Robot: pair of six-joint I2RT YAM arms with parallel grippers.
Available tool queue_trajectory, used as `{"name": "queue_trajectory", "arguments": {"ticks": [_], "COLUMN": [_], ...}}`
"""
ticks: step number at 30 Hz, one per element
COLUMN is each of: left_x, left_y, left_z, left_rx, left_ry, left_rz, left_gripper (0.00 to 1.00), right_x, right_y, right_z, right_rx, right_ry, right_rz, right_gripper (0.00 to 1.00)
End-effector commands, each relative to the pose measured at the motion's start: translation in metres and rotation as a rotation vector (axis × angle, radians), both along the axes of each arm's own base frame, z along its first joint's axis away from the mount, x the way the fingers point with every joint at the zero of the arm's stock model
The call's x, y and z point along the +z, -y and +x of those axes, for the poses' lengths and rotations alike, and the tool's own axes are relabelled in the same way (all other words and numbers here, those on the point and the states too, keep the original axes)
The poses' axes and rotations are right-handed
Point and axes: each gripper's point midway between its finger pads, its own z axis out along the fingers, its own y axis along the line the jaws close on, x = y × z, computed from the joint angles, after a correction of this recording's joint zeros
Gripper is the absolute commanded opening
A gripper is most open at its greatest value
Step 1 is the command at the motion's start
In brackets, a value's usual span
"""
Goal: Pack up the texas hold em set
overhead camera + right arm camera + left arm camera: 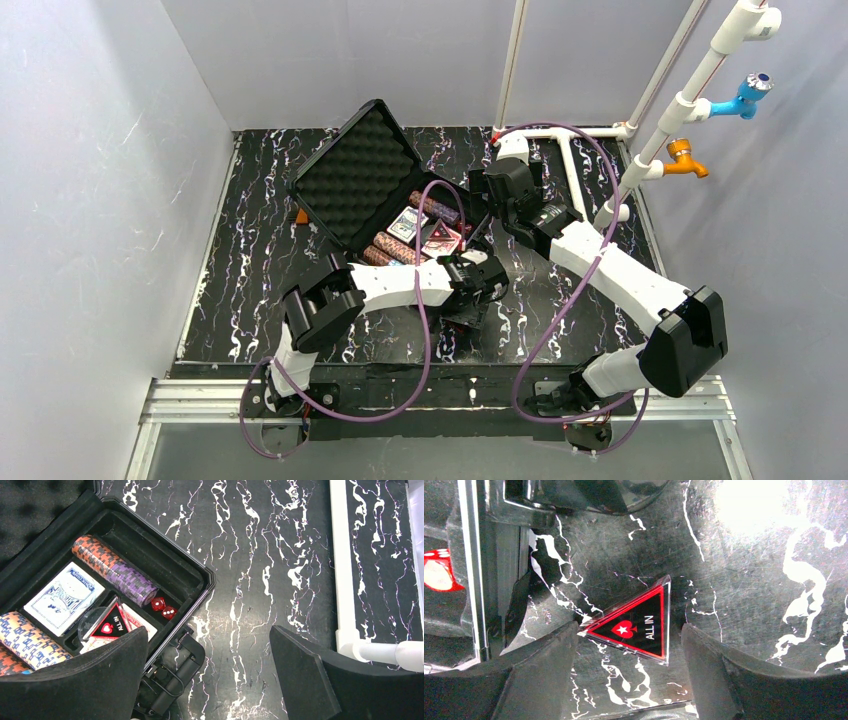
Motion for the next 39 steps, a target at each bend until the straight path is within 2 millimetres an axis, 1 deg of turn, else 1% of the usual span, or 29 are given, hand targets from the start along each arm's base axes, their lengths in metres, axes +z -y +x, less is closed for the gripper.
{"name": "queue_trajectory", "arguments": {"ticks": [1, 7, 11, 16, 21, 25, 32, 39], "left_x": [-0.016, -0.017, -0.017, -0.017, -0.011, 0.001, 0.030, 0.055], "left_y": [-0.013, -0.013, -0.013, -0.012, -0.011, -0.007, 0.004, 0.007], "left_z": [-0.005, -0.005, -0.005, -0.005, -0.004, -0.004, -0.005, -0.006], "left_rx": [-0.014, -0.011, -0.013, -0.016, -0.027, -0.036, -0.070, -0.105], "left_ry": [-0.018, -0.017, -0.018, -0.018, -0.010, 0.003, 0.051, 0.088], "left_rz": [0.074, 0.081, 0.082, 0.082, 0.071, 0.040, -0.033, -0.085], "left_gripper": [0.72, 0.67, 0.60, 0.55, 0.50, 0.48, 0.47, 0.47], "right_x": [0.010, 0.009, 0.009, 0.009, 0.011, 0.013, 0.020, 0.026], "right_y": [-0.003, -0.004, -0.004, -0.004, -0.003, -0.001, 0.010, 0.018], "right_z": [0.004, 0.004, 0.004, 0.004, 0.004, 0.004, 0.004, 0.003], "right_rx": [0.000, 0.005, 0.006, 0.006, 0.000, -0.012, -0.062, -0.092], "right_ry": [0.040, 0.037, 0.037, 0.036, 0.040, 0.046, 0.075, 0.095], "right_rz": [0.027, 0.029, 0.029, 0.029, 0.030, 0.031, 0.017, 0.012], "right_gripper": [0.98, 0.98, 0.98, 0.98, 0.98, 0.98, 0.98, 0.98]}}
